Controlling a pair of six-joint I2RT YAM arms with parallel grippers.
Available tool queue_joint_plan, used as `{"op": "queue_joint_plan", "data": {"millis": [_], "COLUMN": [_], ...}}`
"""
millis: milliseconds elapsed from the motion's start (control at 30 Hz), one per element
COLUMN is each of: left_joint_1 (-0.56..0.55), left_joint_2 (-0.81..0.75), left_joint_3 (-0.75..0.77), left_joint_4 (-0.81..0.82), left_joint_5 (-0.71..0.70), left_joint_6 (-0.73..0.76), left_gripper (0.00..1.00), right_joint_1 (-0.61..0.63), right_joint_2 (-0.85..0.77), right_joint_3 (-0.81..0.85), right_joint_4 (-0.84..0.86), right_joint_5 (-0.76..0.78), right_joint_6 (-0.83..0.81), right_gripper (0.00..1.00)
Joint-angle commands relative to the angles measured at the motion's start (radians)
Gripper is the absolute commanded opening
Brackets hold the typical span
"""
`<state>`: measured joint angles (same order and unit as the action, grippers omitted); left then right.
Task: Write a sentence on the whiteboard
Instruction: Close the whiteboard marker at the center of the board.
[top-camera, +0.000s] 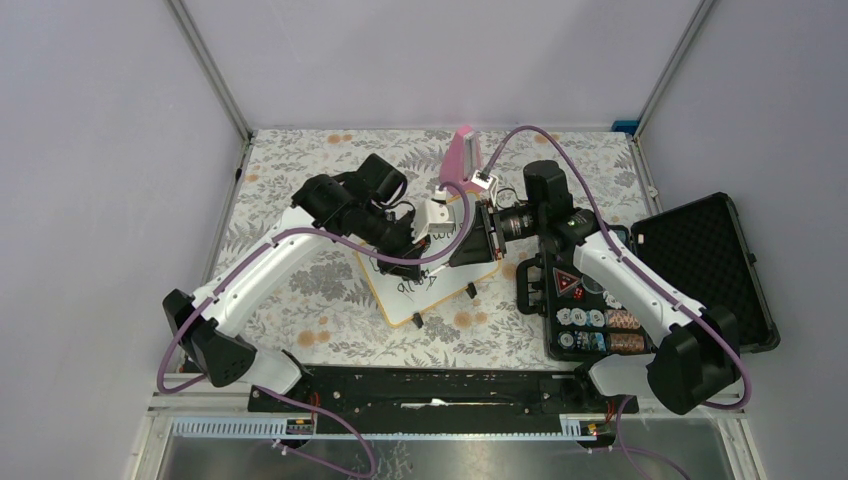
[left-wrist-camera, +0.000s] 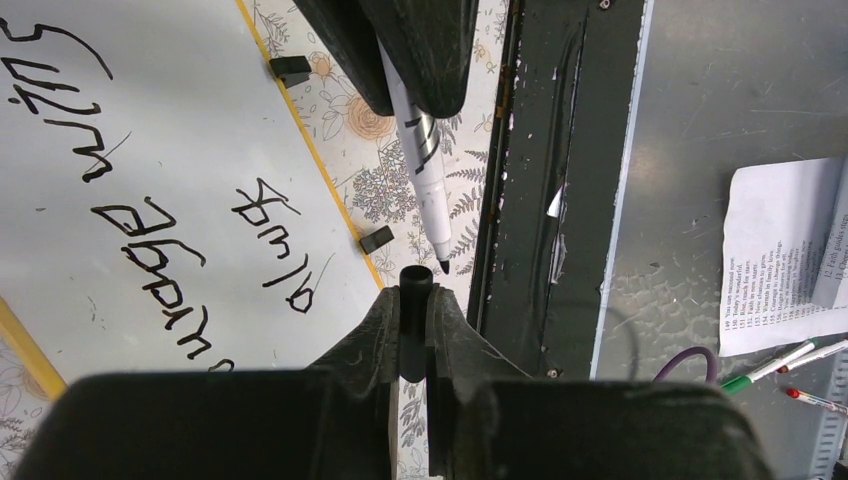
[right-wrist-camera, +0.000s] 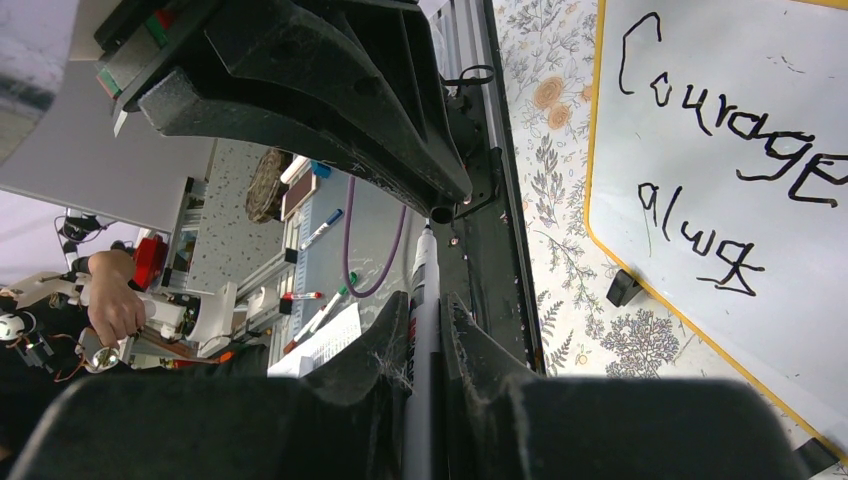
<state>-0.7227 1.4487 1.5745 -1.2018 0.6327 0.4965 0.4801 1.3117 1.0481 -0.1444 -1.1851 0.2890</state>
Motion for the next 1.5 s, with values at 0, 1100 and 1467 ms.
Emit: {"op": "queue_joint_plan", "data": {"millis": [0, 1100, 1467], "left_joint_1": [-0.003, -0.005, -0.014], "left_joint_2": [-0.045, -0.025, -0.008], "left_joint_3": [-0.01, -0.013, -0.003], "left_joint_4": [0.023, -0.002, -0.006], "left_joint_5": [-0.018, -0.001, 0.009], "left_joint_6": [0.009, 0.016, 0.017], "left_gripper": [0.0, 0.0, 0.0], "right_joint_1": [0.01, 0.011, 0.011], "right_joint_2": [-0.002, 0.014, 0.022], "right_joint_3": [0.019, 0.038, 0.033], "right_joint_4": [0.024, 0.047, 0.07], "right_joint_5": [0.013, 0.001, 0.005], "right_joint_6": [-0.005, 0.017, 0.036], "right_gripper": [0.0, 0.0, 0.0]}}
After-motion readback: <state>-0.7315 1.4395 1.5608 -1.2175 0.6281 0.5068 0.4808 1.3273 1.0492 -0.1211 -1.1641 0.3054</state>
